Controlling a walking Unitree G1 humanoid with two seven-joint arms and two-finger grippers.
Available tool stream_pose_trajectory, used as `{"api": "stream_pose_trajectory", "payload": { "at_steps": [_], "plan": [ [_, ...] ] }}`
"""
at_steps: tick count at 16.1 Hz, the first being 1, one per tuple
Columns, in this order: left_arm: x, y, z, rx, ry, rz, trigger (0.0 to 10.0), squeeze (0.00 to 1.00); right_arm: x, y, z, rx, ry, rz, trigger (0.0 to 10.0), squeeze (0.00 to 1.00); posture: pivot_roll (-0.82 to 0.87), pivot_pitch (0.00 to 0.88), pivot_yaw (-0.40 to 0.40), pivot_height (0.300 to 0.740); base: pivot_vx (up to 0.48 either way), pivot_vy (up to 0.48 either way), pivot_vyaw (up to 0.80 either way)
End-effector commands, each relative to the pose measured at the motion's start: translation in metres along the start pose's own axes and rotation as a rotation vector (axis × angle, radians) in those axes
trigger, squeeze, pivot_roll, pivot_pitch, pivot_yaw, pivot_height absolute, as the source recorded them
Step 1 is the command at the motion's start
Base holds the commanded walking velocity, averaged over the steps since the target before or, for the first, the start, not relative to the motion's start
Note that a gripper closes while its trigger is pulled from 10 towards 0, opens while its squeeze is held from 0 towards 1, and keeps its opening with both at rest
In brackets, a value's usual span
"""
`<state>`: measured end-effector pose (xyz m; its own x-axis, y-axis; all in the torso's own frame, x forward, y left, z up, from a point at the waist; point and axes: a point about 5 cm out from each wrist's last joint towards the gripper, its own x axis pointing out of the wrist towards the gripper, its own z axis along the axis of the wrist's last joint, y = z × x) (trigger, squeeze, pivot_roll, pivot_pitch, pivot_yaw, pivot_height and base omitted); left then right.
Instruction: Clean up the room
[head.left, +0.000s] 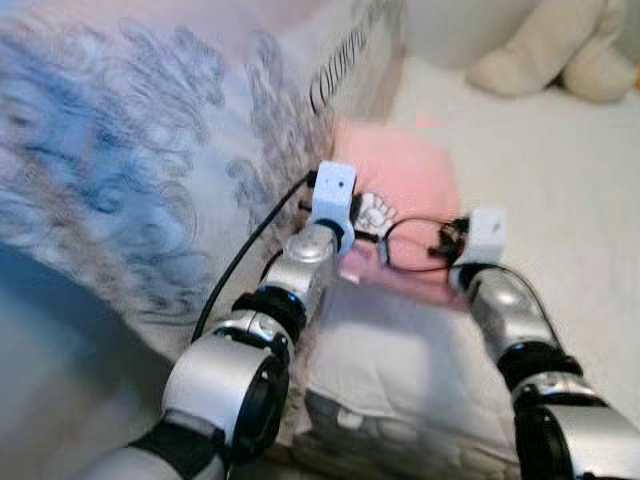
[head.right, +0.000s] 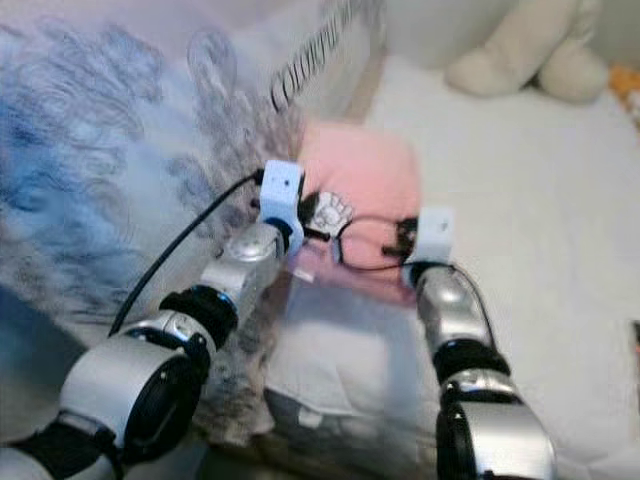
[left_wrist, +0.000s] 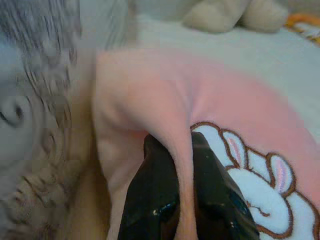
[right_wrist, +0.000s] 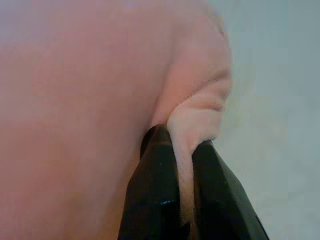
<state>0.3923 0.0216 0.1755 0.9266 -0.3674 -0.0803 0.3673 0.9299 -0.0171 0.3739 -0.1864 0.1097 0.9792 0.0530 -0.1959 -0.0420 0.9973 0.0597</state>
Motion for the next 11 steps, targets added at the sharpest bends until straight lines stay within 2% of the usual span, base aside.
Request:
{"api": "stream_pose_trajectory", "payload": {
  "at_steps": [1,2,4,5,7,8,9,10,11],
  "plan": [
    [-0.008,0.008,-0.029,0.002,0.083,0.052,10.0,0.0,0.0,0.015,-0.014,-0.027,0.052,0.037,10.0,0.0,0.04,0.286,0.011,0.74,0.0,0.0,0.0],
    [-0.013,0.017,-0.044,-0.023,0.129,0.085,10.0,0.0,0.0,0.025,-0.023,-0.037,0.087,0.06,10.0,0.0,0.04,0.302,0.005,0.74,0.0,0.0,0.0],
    [-0.018,0.025,-0.056,-0.004,0.155,0.112,10.0,0.0,-0.001,0.039,-0.033,-0.035,0.126,0.089,10.0,0.0,0.05,0.312,-0.005,0.74,0.0,0.0,0.0],
    [-0.018,0.026,-0.054,-0.013,0.143,0.116,10.0,0.0,-0.001,0.042,-0.035,-0.035,0.127,0.098,10.0,0.0,0.06,0.31,-0.011,0.74,0.0,0.0,0.0],
    [-0.016,0.029,-0.044,0.044,0.096,0.124,10.0,0.0,-0.002,0.042,-0.037,0.012,0.13,0.092,10.0,0.0,0.07,0.31,-0.019,0.74,0.0,0.0,0.0],
    [-0.014,0.032,-0.035,0.11,0.061,0.117,10.0,1.0,-0.002,0.043,-0.038,0.075,0.13,0.074,10.0,1.0,0.07,0.31,-0.018,0.74,0.0,0.0,0.0],
    [-0.013,0.034,-0.03,0.14,0.041,0.11,10.0,1.0,-0.001,0.044,-0.037,0.112,0.129,0.063,10.0,1.0,0.07,0.31,-0.018,0.74,0.0,0.0,0.0],
    [-0.01,0.035,-0.015,0.204,-0.012,0.089,10.0,1.0,-0.001,0.046,-0.039,0.198,0.14,0.052,10.0,1.0,0.07,0.307,-0.018,0.74,0.0,0.0,0.0],
    [-0.006,0.031,0.003,0.292,-0.063,0.041,10.0,1.0,-0.003,0.049,-0.045,0.227,0.158,0.048,10.0,1.0,0.07,0.305,-0.015,0.74,0.0,0.0,0.0]
  ]
}}
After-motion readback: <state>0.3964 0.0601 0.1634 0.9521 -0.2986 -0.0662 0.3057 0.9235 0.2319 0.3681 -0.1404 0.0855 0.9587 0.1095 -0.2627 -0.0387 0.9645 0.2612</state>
